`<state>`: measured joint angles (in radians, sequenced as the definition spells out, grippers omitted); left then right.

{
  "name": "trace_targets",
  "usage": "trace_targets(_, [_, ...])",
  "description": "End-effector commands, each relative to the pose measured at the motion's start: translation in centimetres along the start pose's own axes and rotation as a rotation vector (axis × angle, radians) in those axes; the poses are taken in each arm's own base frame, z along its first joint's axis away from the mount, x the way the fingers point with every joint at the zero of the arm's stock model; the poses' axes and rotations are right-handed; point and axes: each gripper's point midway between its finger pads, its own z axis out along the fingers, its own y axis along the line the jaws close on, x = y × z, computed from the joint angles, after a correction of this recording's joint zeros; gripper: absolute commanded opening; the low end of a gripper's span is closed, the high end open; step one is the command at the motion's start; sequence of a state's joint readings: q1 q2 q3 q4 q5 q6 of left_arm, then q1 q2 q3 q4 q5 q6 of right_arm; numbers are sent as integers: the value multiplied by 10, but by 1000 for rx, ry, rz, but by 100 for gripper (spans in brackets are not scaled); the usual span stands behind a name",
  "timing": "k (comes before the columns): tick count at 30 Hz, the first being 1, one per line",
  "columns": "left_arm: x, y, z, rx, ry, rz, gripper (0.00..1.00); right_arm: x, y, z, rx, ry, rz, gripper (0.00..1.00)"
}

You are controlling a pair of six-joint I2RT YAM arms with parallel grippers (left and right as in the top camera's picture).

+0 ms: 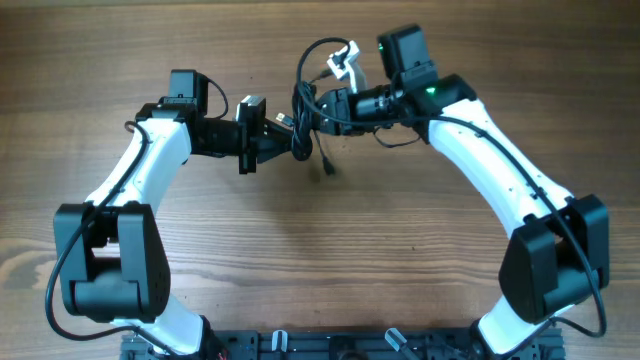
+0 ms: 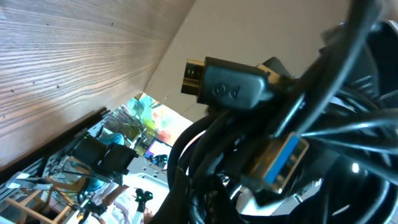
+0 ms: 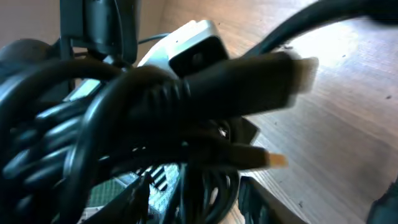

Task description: Untangle cables

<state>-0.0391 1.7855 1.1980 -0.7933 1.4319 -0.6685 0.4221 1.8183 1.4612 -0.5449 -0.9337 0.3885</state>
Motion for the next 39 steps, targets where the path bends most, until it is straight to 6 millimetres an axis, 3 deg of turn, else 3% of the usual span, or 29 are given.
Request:
trace_targets(1, [11,-17,-2,48,34,42,4,10,-5,15,95,11,68,40])
trace_targets(10, [5,-11,-2,12,1,42,4,21,-17,18,176,34,124,4])
trace_targets(15, [1,-8,-2,-8,-21,52,4,23,-43,10,318,13,146,4])
trace_targets(18, [-2,-6,-3,-23,-36,55,4,26,-83,-12,541,-21,189,4])
trace_targets(23, [-13,4,-5,-83,-98,54,4,43,-120,-45,792,8,210,4])
trace_targets(26, [-34,24,-13,-201,-220,50,4,51,-121,-61,873,47,218,4])
trace_targets(28, [-67,59,-37,-428,-433,38,4,58,-123,-79,965,82,217,4])
trace_targets(30, [-79,78,-55,-555,-538,18,4,61,-125,-85,999,95,220,4])
trace_targets(33, [-86,107,-88,-763,-677,-33,16,70,-128,-94,1048,131,222,5])
trace_targets(36, [-85,109,-89,-787,-665,-14,19,69,-128,-92,1051,133,206,4])
trace_targets(39, [-83,110,-86,-794,-656,-12,21,62,-122,-76,1025,139,106,6])
